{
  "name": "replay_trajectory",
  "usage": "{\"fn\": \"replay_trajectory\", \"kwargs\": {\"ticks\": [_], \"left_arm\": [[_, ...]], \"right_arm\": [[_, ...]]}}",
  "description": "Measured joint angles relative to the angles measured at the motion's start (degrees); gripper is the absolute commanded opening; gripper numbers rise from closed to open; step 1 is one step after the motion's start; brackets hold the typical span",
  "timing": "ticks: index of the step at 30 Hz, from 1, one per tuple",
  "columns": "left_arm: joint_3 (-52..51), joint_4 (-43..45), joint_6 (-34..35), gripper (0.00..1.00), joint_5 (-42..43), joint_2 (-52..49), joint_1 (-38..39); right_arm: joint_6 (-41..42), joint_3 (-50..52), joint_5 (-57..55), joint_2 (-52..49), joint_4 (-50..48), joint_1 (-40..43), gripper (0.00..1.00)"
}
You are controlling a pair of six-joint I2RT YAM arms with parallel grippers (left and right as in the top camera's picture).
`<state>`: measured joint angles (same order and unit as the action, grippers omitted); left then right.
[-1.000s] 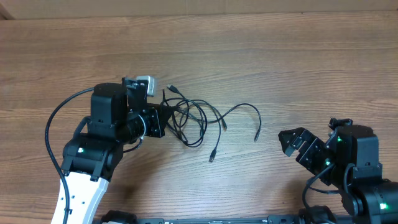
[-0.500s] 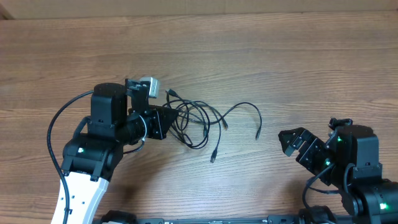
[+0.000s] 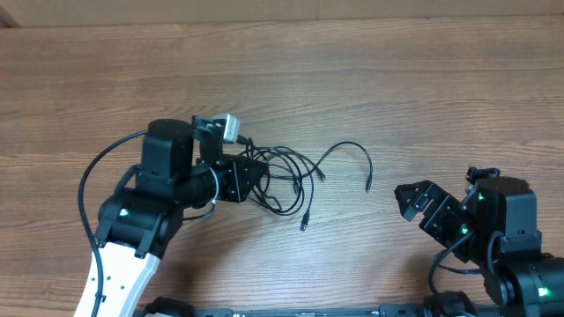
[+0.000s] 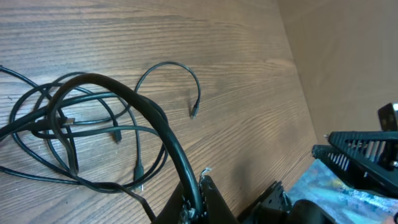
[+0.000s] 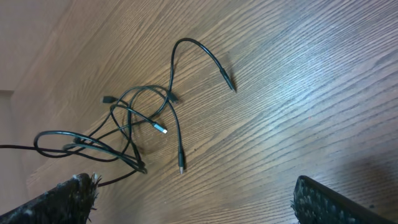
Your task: Untangle cables
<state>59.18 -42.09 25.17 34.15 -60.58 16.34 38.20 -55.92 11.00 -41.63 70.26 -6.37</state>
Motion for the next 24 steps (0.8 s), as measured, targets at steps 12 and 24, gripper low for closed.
{"fn": "replay_trajectory", "kwargs": {"ticks": [12,24], "left_arm": [[0.0,5.8,0.2,0.04,-1.2,-6.9,2.7],[0.0,5.4,0.2,0.04,-0.2,-7.4,2.7]], "right_arm": [[0.0,0.0,-0.1,0.0,0.0,0.0,1.00],[0.0,0.0,-0.1,0.0,0.0,0.0,1.00]]}}
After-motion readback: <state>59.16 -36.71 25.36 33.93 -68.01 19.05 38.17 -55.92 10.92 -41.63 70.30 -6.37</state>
